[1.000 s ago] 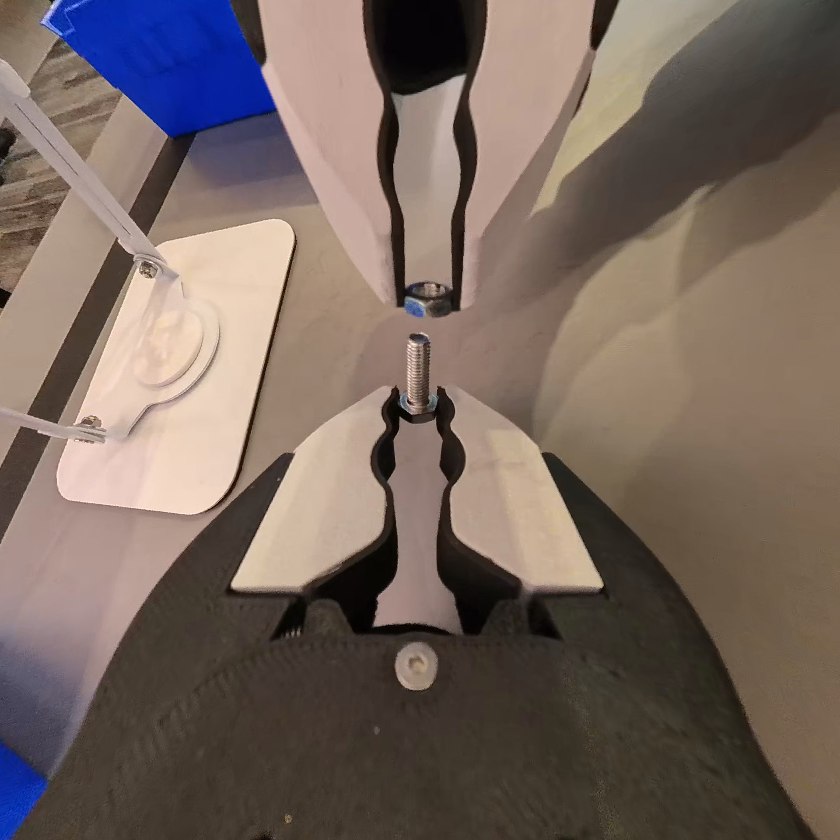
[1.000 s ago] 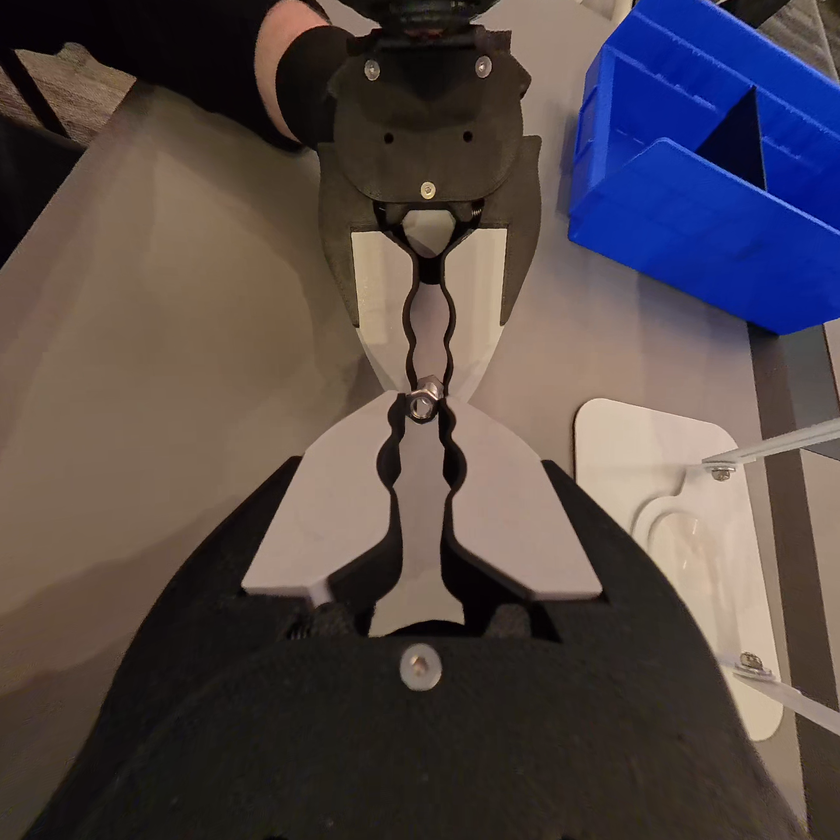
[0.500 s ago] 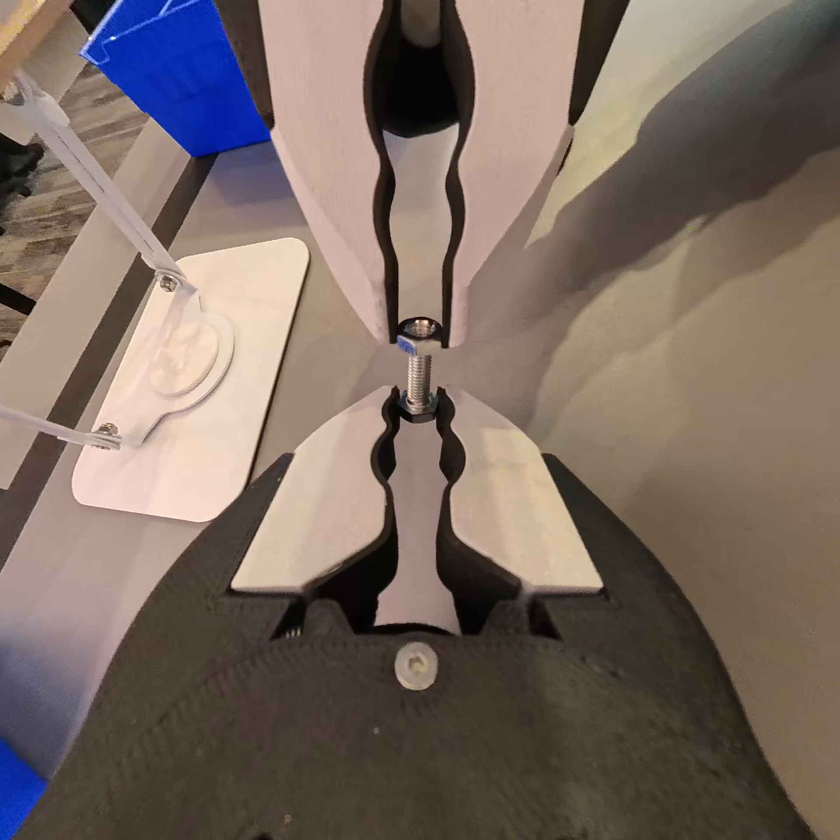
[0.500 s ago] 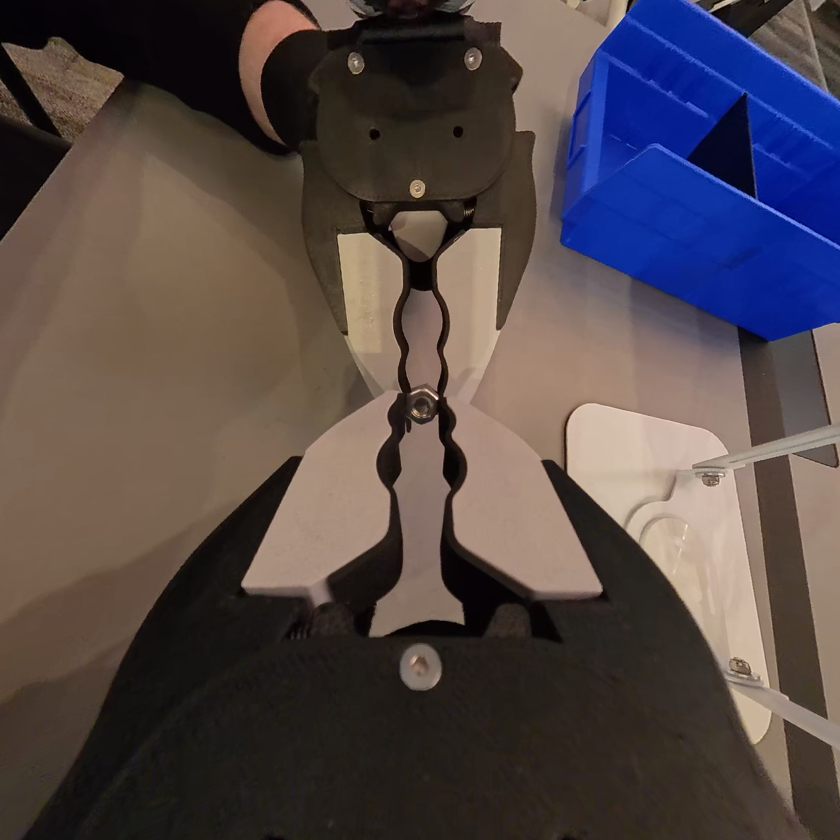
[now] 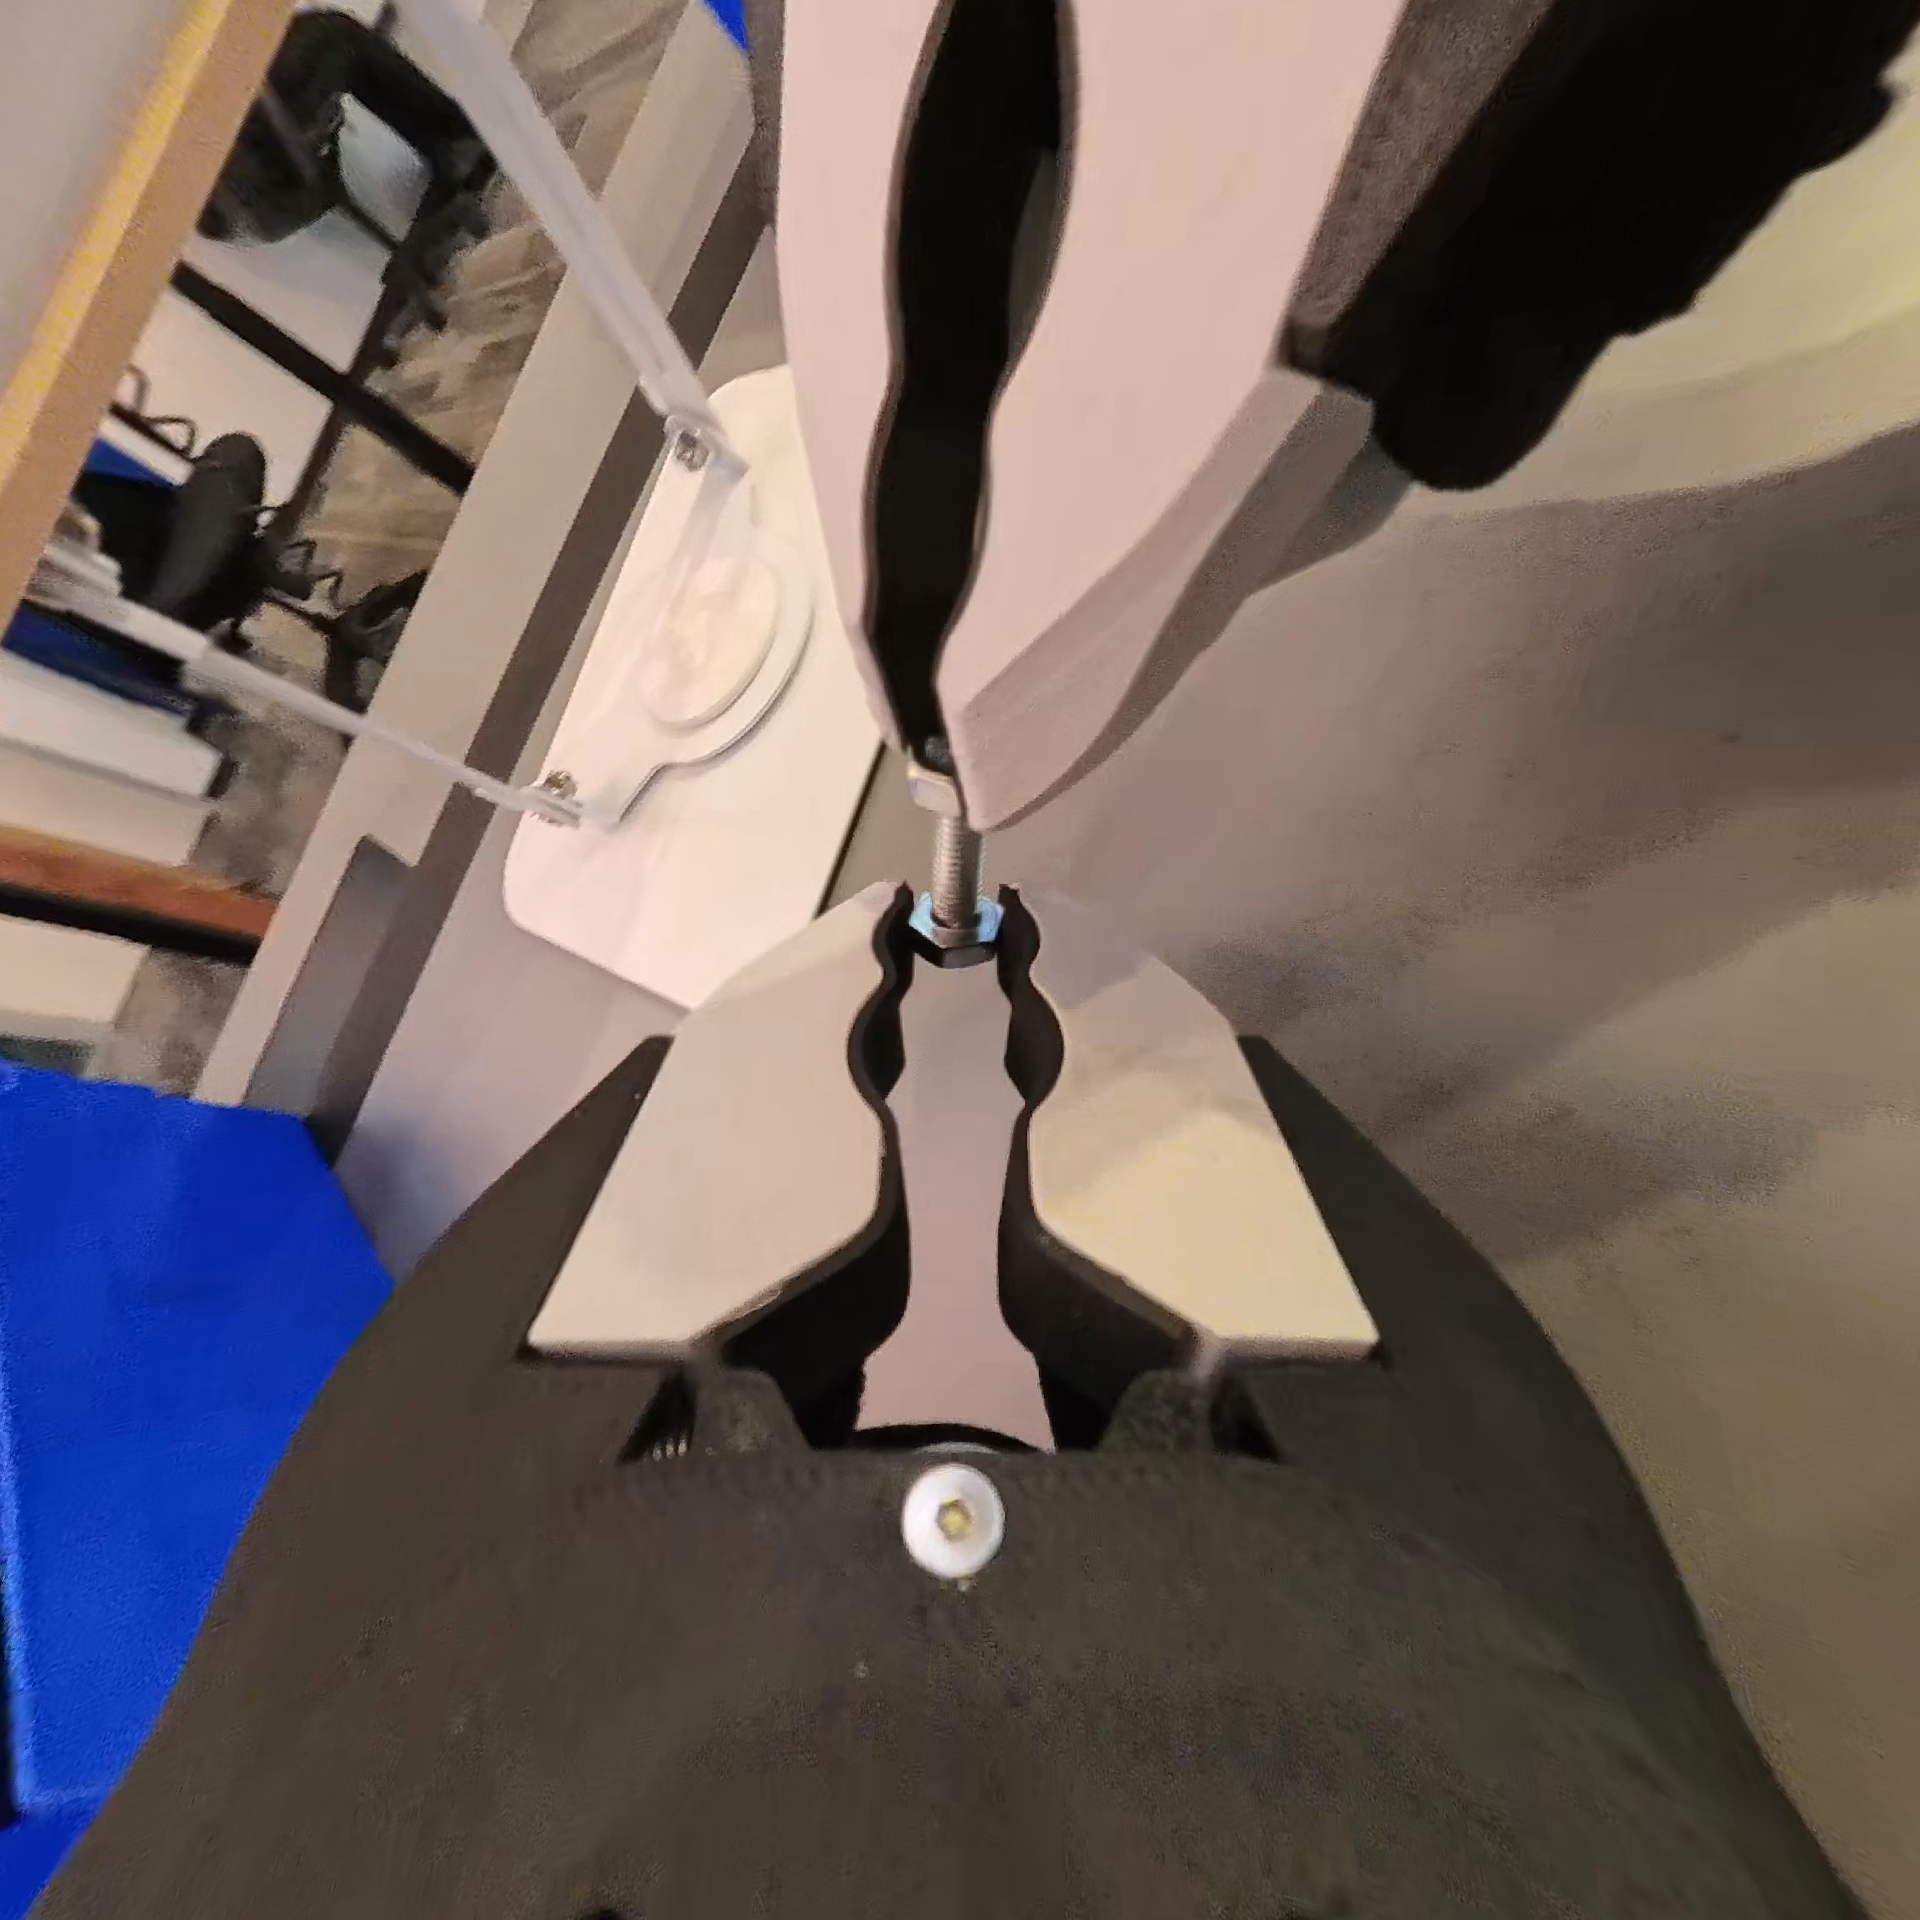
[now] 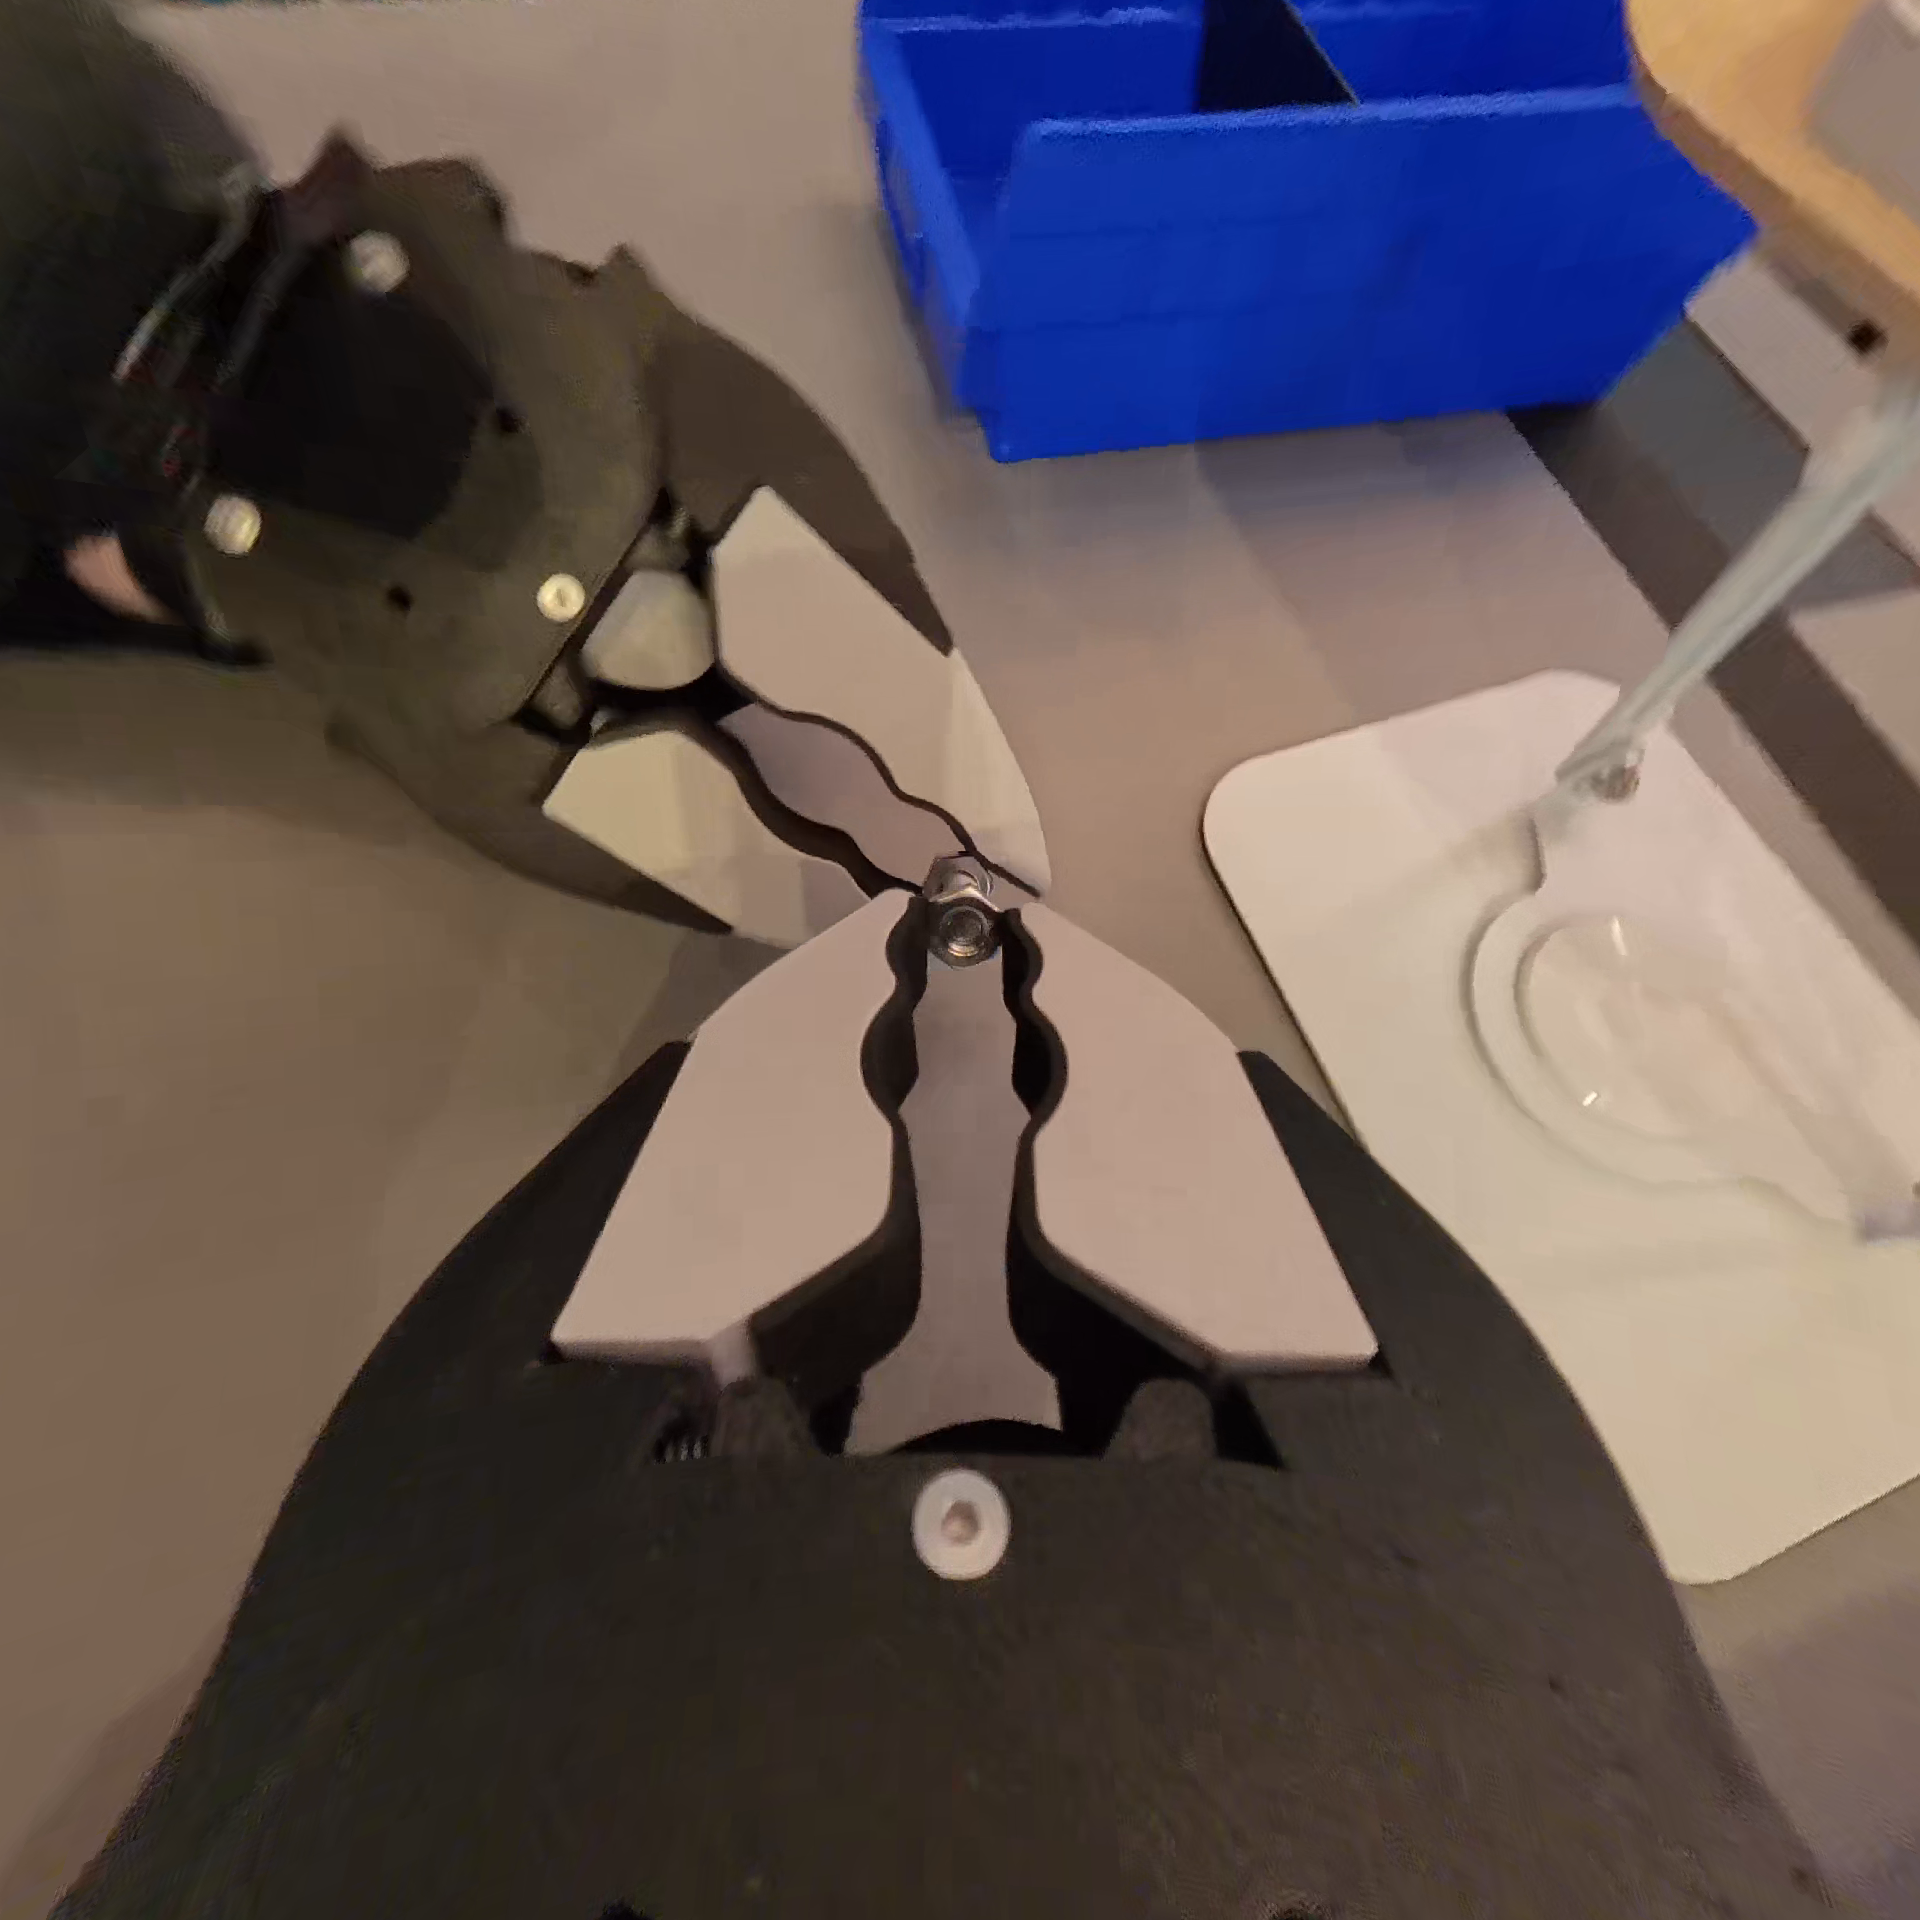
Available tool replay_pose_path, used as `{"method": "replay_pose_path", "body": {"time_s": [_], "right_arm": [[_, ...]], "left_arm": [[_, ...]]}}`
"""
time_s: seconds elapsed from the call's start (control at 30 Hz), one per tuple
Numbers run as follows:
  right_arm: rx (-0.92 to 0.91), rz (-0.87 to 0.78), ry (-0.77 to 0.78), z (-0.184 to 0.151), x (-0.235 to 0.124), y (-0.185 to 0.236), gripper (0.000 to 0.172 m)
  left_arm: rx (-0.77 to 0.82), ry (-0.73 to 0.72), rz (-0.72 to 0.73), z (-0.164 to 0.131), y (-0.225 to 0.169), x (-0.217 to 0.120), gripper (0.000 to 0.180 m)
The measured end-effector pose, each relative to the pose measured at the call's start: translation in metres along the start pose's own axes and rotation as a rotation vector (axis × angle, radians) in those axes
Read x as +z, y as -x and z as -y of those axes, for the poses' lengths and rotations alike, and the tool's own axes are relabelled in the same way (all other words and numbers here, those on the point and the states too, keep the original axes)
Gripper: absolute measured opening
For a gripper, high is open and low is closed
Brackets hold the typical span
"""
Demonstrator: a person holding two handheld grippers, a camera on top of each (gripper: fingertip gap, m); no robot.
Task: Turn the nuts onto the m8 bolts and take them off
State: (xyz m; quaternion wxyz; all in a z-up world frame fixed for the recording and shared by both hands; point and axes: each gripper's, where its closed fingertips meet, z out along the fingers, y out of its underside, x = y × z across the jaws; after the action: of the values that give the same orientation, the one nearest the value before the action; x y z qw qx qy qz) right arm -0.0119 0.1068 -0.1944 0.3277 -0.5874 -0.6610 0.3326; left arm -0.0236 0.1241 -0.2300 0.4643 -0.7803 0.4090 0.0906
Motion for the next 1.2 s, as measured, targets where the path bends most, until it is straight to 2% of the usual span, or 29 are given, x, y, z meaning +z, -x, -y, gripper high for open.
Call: {"method": "replay_pose_path", "body": {"time_s": [0.13, 0.23, 0.43, 0.63, 0.7, 0.87, 1.07, 1.2], "right_arm": [[0.167, -0.077, -0.026, -0.001, 0.01, -0.006, 0.014], [0.232, -0.09, -0.054, 0.002, 0.012, -0.009, 0.014], [0.215, -0.09, -0.067, 0.006, 0.012, -0.011, 0.014], [0.201, -0.094, -0.079, 0.011, 0.011, -0.015, 0.026], [0.19, -0.099, -0.107, 0.016, 0.007, -0.017, 0.037], [0.064, 0.025, -0.236, 0.034, -0.007, 0.001, 0.046], [0.069, 0.162, -0.376, 0.046, -0.015, 0.01, 0.059], [0.066, 0.193, -0.401, 0.047, -0.012, 0.015, 0.063]], "left_arm": [[0.044, 0.072, 0.094, -0.01, 0.009, 0.004, 0.015], [0.008, 0.072, 0.096, -0.011, 0.012, 0.005, 0.015], [-0.054, 0.035, 0.05, -0.009, 0.011, 0.005, 0.015], [-0.096, 0.011, 0.017, -0.006, 0.009, 0.005, 0.015], [-0.101, 0.01, 0.023, -0.007, 0.011, 0.005, 0.015], [-0.207, -0.111, -0.106, 0.009, 0.002, 0.0, 0.015], [-0.432, -0.306, -0.274, 0.032, 0.004, -0.016, 0.015], [-0.493, -0.352, -0.318, 0.039, 0.004, -0.019, 0.015]]}}
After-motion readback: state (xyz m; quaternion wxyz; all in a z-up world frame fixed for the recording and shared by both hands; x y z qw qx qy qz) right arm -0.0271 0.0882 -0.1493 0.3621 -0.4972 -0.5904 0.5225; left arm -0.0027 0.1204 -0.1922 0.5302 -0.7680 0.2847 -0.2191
